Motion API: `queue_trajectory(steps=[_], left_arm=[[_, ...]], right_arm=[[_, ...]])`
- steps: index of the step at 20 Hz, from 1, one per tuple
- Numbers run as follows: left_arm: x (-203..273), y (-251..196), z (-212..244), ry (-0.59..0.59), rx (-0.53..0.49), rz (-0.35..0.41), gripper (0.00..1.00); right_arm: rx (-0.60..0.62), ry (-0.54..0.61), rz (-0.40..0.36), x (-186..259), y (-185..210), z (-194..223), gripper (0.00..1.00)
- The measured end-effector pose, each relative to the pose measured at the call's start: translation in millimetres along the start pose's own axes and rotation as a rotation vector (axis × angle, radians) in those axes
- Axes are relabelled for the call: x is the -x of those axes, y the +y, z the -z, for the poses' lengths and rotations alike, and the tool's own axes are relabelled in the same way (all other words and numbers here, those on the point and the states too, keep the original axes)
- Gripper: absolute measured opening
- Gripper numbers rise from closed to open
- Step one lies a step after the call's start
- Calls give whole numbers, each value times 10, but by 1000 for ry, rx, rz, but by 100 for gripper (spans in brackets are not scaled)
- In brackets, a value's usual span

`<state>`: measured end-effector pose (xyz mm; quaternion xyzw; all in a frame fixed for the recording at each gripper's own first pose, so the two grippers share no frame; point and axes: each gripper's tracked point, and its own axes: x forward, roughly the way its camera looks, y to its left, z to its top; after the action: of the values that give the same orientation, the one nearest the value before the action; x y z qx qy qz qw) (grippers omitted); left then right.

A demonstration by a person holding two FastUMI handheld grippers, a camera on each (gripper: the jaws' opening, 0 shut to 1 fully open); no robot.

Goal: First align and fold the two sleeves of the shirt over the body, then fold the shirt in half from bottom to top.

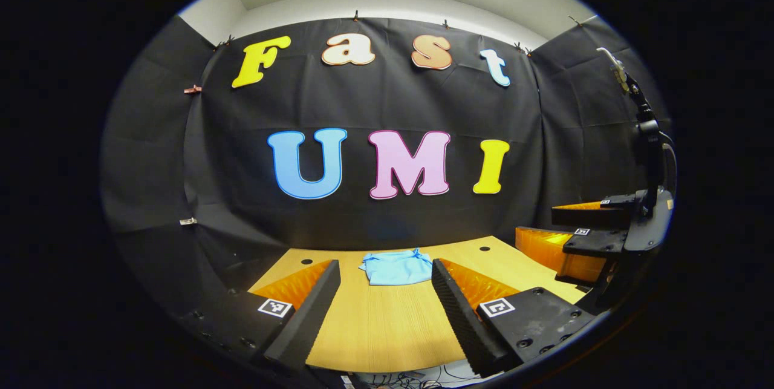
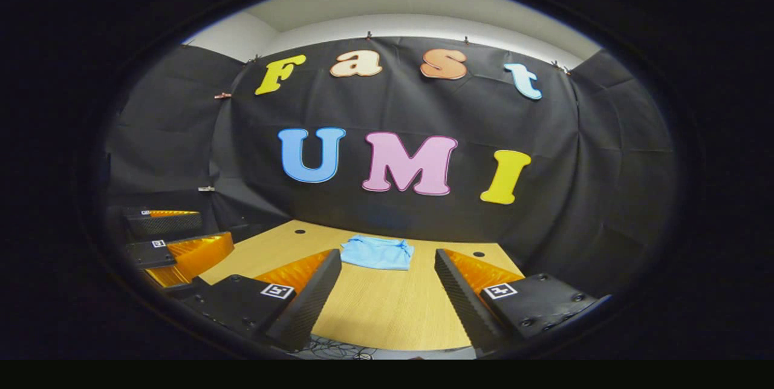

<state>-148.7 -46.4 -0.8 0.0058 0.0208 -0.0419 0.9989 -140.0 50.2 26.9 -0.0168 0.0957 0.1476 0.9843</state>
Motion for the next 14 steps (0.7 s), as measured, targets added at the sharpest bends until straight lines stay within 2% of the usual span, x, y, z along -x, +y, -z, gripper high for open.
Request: queue_trajectory(steps=[14], left_arm=[[-104,163,76,21,17,2,97]], right_arm=[[1,27,34,-74,151,131,97]])
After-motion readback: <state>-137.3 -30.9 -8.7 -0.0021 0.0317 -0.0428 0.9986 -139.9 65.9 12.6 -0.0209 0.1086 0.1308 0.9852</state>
